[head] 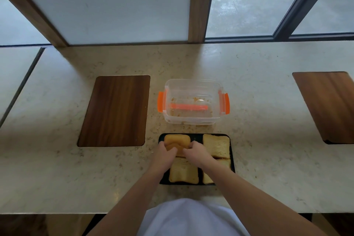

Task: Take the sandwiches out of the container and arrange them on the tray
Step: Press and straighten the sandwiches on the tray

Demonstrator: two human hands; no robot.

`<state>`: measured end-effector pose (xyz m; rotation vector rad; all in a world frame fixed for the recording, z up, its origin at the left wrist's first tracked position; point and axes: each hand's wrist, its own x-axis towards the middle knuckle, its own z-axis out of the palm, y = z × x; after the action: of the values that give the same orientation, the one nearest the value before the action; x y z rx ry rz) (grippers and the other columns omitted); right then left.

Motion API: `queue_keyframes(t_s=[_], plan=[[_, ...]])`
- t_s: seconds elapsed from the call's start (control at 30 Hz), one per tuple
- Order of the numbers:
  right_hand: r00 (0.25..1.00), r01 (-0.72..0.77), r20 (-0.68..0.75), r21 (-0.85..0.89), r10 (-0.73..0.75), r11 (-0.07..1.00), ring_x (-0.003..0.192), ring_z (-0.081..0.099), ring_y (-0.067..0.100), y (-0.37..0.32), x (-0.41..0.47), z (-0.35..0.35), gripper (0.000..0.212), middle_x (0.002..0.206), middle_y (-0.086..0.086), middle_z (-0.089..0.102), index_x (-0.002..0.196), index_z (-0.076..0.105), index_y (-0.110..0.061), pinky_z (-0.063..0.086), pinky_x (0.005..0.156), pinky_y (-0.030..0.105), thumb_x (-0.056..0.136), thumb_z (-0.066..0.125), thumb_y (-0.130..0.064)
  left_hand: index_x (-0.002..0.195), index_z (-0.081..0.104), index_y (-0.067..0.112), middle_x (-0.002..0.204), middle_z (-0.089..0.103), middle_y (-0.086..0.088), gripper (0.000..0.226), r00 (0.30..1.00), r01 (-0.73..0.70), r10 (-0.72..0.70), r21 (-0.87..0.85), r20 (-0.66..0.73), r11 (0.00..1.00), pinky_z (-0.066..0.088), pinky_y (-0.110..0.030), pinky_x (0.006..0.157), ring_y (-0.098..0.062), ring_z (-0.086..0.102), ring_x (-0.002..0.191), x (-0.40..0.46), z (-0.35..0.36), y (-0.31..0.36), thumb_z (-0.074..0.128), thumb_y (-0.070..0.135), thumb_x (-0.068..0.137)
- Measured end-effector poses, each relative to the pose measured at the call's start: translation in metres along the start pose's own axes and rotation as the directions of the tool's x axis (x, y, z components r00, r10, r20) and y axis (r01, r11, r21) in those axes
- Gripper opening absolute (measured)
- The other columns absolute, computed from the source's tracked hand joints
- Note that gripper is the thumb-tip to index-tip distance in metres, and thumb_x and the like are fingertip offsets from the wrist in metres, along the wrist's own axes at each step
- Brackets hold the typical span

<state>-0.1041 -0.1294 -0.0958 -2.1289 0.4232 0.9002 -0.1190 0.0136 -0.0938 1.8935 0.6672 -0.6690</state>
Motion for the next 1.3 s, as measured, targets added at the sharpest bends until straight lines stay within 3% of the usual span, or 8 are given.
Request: queue_keyframes(t_s=[0.17, 0.33, 0.43, 0.53, 0.7, 0.87, 1.07, 1.3], plan=[[1.000, 0.000, -0.004, -0.029, 0.000, 1.000, 0.100, 0.065, 0.023, 0.005, -0.002, 0.000, 0.053, 0.118, 0.007, 0.060, 0.140, 0.048, -0.008, 0.060, 0.087, 0.041, 0.093, 0.055, -0.030, 0.141, 0.041, 0.014, 0.098, 0.047, 0.013, 0.054, 1.000, 0.021, -0.021, -0.027, -0.010, 0.999, 0.039, -0.029, 0.071, -0.005, 0.048, 0.087, 0.002, -0.001, -0.005, 0.057, 0.026, 0.091], [0.998, -0.041, -0.056, -0.092, 0.036, 0.995, 0.107, 0.057, 0.023, 0.026, -0.009, 0.002, 0.055, 0.140, 0.012, 0.046, 0.141, 0.046, -0.010, 0.053, 0.084, 0.036, 0.094, 0.057, -0.037, 0.156, 0.020, 0.017, 0.153, 0.036, -0.011, 0.077, 0.993, 0.119, -0.119, -0.117, 0.011, 0.986, 0.043, -0.050, 0.103, -0.033, 0.041, 0.132, 0.001, 0.000, -0.007, 0.058, 0.031, 0.091], [0.999, -0.033, -0.044, -0.063, 0.030, 0.997, 0.109, 0.056, 0.022, 0.025, -0.009, 0.006, 0.058, 0.142, 0.012, 0.045, 0.144, 0.042, -0.010, 0.052, 0.082, 0.035, 0.094, 0.057, -0.037, 0.153, 0.026, 0.015, 0.145, 0.043, -0.008, 0.074, 0.991, 0.134, -0.132, -0.124, 0.027, 0.983, 0.045, -0.052, 0.102, -0.031, 0.046, 0.125, 0.003, 0.003, -0.010, 0.059, 0.032, 0.090], [1.000, -0.014, -0.020, 0.005, 0.014, 1.000, 0.110, 0.061, 0.026, 0.018, -0.008, 0.007, 0.067, 0.143, 0.013, 0.045, 0.151, 0.035, -0.009, 0.057, 0.082, 0.038, 0.093, 0.057, -0.034, 0.147, 0.037, 0.013, 0.110, 0.052, 0.006, 0.063, 0.994, 0.107, -0.105, -0.122, 0.024, 0.987, 0.048, -0.042, 0.086, -0.016, 0.053, 0.096, 0.003, 0.003, -0.010, 0.058, 0.030, 0.090], [0.999, -0.042, -0.009, 0.031, 0.042, 0.999, 0.114, 0.060, 0.028, 0.014, -0.005, 0.008, 0.075, 0.145, 0.014, 0.046, 0.156, 0.029, -0.010, 0.058, 0.087, 0.040, 0.090, 0.058, -0.034, 0.153, 0.031, 0.014, 0.145, 0.044, -0.008, 0.069, 0.993, 0.114, -0.113, -0.106, 0.019, 0.988, 0.045, -0.049, 0.101, -0.029, 0.046, 0.126, 0.002, -0.001, -0.008, 0.056, 0.033, 0.091], [0.996, -0.085, 0.030, 0.147, 0.081, 0.986, 0.107, 0.060, 0.023, 0.006, -0.003, 0.006, 0.071, 0.133, 0.011, 0.054, 0.150, 0.038, -0.010, 0.052, 0.073, 0.032, 0.087, 0.057, -0.037, 0.148, 0.038, 0.012, 0.139, 0.048, -0.008, 0.062, 0.989, 0.150, -0.147, -0.129, 0.035, 0.980, 0.045, -0.047, 0.099, -0.028, 0.048, 0.120, 0.004, 0.000, -0.005, 0.056, 0.033, 0.093], [0.995, -0.091, 0.056, 0.171, 0.083, 0.981, 0.108, 0.058, 0.023, 0.003, -0.006, 0.008, 0.074, 0.135, 0.011, 0.052, 0.148, 0.038, -0.010, 0.046, 0.067, 0.030, 0.084, 0.059, -0.042, 0.134, 0.050, 0.010, 0.101, 0.053, 0.004, 0.049, 0.989, 0.149, -0.148, -0.118, 0.014, 0.982, 0.043, -0.039, 0.082, -0.019, 0.052, 0.097, 0.006, -0.004, -0.005, 0.057, 0.034, 0.092], [0.997, -0.073, 0.042, 0.146, 0.068, 0.987, 0.083, 0.052, 0.007, 0.004, -0.007, 0.009, 0.068, 0.119, 0.002, 0.052, 0.150, 0.039, -0.009, 0.041, 0.056, 0.024, 0.090, 0.058, -0.036, 0.138, 0.049, 0.011, 0.124, 0.056, -0.007, 0.054, 0.989, 0.149, -0.149, -0.119, 0.008, 0.982, 0.047, -0.043, 0.090, -0.026, 0.053, 0.109, 0.006, -0.005, -0.009, 0.057, 0.036, 0.091]])
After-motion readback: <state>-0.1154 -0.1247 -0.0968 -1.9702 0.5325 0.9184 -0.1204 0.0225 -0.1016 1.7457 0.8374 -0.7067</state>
